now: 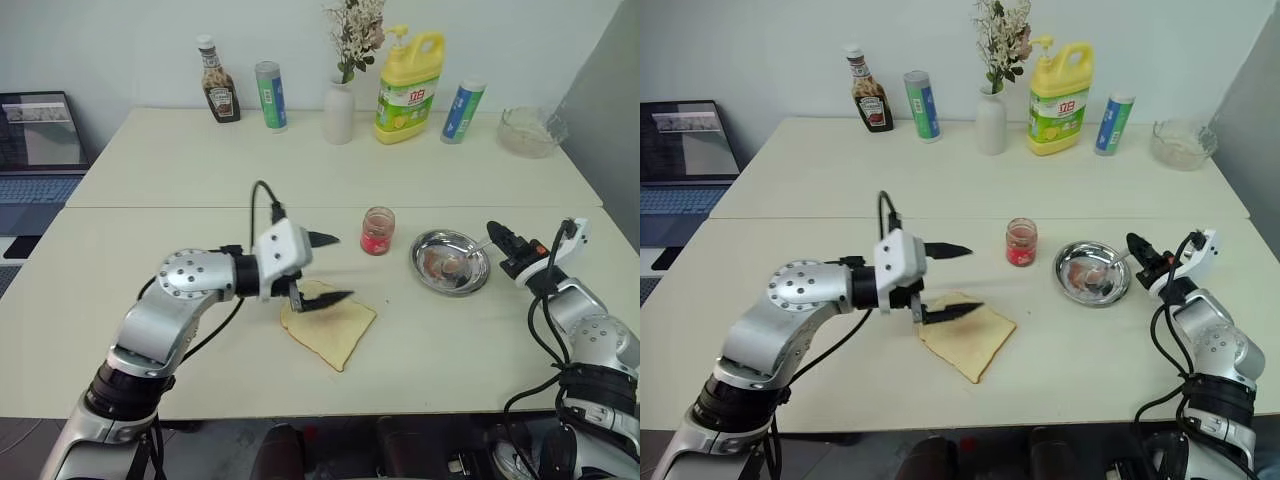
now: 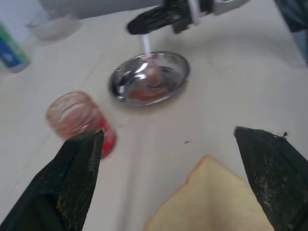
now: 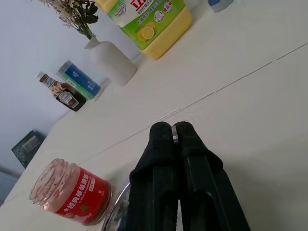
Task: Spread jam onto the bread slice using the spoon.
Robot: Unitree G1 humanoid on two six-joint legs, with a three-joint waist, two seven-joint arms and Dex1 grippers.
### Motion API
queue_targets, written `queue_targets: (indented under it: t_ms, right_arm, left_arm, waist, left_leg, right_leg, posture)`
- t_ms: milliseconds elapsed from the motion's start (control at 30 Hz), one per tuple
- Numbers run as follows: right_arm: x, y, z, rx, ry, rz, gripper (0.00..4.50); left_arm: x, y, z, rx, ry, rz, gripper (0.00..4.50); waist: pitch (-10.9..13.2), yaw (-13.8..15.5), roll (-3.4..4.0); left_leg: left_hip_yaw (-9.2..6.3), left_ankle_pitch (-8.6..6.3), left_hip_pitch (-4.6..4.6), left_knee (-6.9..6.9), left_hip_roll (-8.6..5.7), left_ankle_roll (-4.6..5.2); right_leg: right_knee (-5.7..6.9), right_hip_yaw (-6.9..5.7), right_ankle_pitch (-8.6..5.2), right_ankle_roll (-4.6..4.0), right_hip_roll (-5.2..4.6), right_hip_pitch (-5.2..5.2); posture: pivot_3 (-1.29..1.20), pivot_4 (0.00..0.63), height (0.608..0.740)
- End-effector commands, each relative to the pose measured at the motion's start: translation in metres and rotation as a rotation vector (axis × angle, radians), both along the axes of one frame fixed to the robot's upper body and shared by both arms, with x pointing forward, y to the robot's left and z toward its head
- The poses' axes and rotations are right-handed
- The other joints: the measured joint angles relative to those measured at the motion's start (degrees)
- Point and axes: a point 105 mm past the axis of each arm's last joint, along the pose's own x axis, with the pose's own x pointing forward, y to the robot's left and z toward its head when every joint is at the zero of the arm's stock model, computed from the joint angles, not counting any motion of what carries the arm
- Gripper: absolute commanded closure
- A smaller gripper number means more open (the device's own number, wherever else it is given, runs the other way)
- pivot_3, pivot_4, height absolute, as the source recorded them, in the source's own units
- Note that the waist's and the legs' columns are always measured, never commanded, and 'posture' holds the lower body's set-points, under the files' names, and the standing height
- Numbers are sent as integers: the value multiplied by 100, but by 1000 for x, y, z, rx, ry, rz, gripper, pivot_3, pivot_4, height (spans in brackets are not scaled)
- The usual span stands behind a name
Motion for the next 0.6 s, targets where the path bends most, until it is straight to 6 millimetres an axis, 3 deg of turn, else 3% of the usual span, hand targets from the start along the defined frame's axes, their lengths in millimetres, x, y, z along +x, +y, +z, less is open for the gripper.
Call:
queue_targets:
  t_ms: [33, 133, 300, 433, 600]
  right_arm:
    - [-9, 15, 50, -68, -134, 19, 4488]
    - [-7, 41, 82, -172, -210, 67, 4488]
    - [9, 90, 111, -382, -314, 130, 4488]
    - [20, 115, 120, -414, -365, 165, 4488]
    - [33, 145, 117, -500, -416, 223, 4488]
  left_arm:
    - [10, 17, 2, -7, -16, 121, 0]
    - [14, 26, -8, 10, 8, 177, 0]
    - [21, 33, -19, 22, 47, 224, 0]
    - [15, 28, -20, -1, 91, 175, 0]
    - [12, 25, -8, -33, 98, 159, 0]
  waist:
    - [0, -4, 2]
    - [1, -2, 2]
    - [3, -8, 5]
    - [3, 16, 4]
    - [3, 27, 4]
  left_leg:
    - [0, 0, 0, -1, 0, 0]
    - [2, 0, 0, 0, -1, 0]
    - [1, 0, 1, 0, 0, 0]
    - [-2, 0, -7, -2, 1, 0]
    - [-1, 0, -17, 0, -3, 0]
  right_leg:
    - [0, 0, 0, 0, 0, 0]
    - [-1, 1, 0, 1, 0, -1]
    - [0, -1, 0, 0, 1, -4]
    - [-6, -5, 0, -1, 1, -6]
    - [-11, -8, 0, -1, -7, -11]
  posture:
    - [0, 150, 740]
    - [0, 150, 740]
    - [0, 150, 740]
    - [0, 150, 740]
    - [0, 150, 740]
